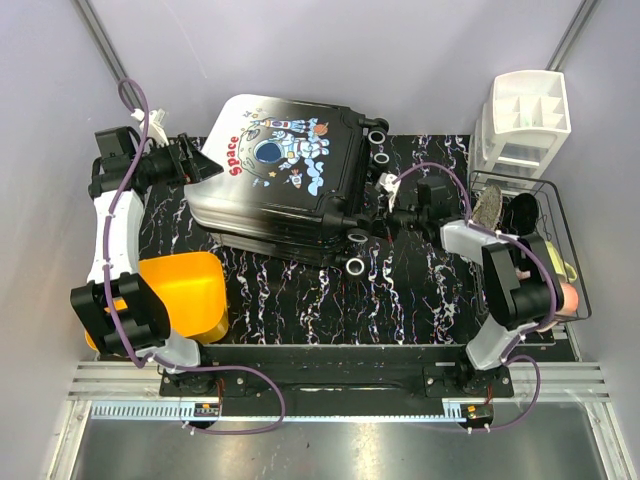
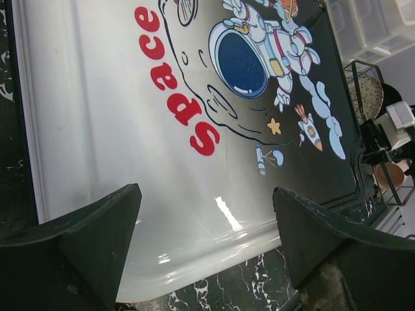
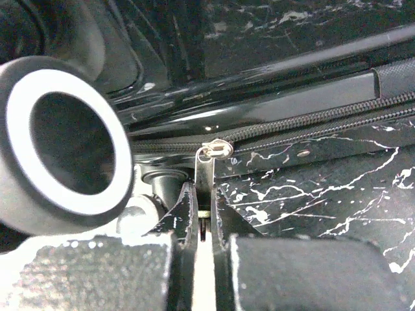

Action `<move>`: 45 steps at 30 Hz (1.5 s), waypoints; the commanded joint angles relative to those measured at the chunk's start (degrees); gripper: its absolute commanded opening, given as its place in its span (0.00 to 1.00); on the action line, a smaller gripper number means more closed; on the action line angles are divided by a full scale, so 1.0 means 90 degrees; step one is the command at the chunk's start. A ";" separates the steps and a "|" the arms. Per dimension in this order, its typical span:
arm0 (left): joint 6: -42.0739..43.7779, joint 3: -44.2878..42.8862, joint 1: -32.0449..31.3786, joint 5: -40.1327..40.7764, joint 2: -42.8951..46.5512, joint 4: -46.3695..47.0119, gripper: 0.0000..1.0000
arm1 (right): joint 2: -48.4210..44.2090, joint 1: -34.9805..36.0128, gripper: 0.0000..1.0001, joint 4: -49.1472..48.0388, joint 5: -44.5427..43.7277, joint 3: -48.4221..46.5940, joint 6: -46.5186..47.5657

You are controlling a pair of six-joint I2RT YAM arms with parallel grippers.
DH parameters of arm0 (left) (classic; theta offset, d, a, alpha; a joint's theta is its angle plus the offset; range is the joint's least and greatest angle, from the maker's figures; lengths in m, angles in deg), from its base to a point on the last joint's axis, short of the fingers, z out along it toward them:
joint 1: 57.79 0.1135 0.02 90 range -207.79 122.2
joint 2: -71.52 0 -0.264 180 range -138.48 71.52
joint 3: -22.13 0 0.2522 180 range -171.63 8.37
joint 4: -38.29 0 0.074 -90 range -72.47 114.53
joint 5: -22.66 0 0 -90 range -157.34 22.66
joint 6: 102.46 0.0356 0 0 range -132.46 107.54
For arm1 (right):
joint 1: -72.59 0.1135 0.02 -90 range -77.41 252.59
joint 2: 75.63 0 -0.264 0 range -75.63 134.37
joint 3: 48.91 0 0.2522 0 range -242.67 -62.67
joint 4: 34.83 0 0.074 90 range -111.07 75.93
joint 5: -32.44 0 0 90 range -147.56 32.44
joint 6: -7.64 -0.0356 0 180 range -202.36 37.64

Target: Open, take out, and arrange the luggage

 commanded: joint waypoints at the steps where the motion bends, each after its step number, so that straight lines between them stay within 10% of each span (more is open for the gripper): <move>1: -0.0040 -0.0016 -0.0011 0.0033 0.0106 0.0156 0.87 | -0.1026 0.0105 0.00 -0.0149 0.0256 0.0664 -0.0632; 10: -0.0090 0.0823 -0.0401 0.0014 0.0682 0.0693 0.86 | -0.1749 0.1042 0.00 -0.1516 -0.1471 0.2004 -0.1599; 19: 0.4430 0.1214 -0.2011 0.0636 0.1639 -0.0868 0.92 | -0.2169 0.1325 0.00 -0.2249 -0.2273 0.2581 -0.1932; 30: 0.4052 0.2054 -0.2979 0.1585 0.1337 0.0214 0.82 | -0.2228 0.2389 0.00 -0.2864 -0.2302 0.2825 -0.3582; 45: 0.3915 0.2562 -0.3555 0.2200 0.1239 0.0791 0.73 | -0.2667 0.3629 0.00 -0.2525 -0.5074 0.2670 -0.5417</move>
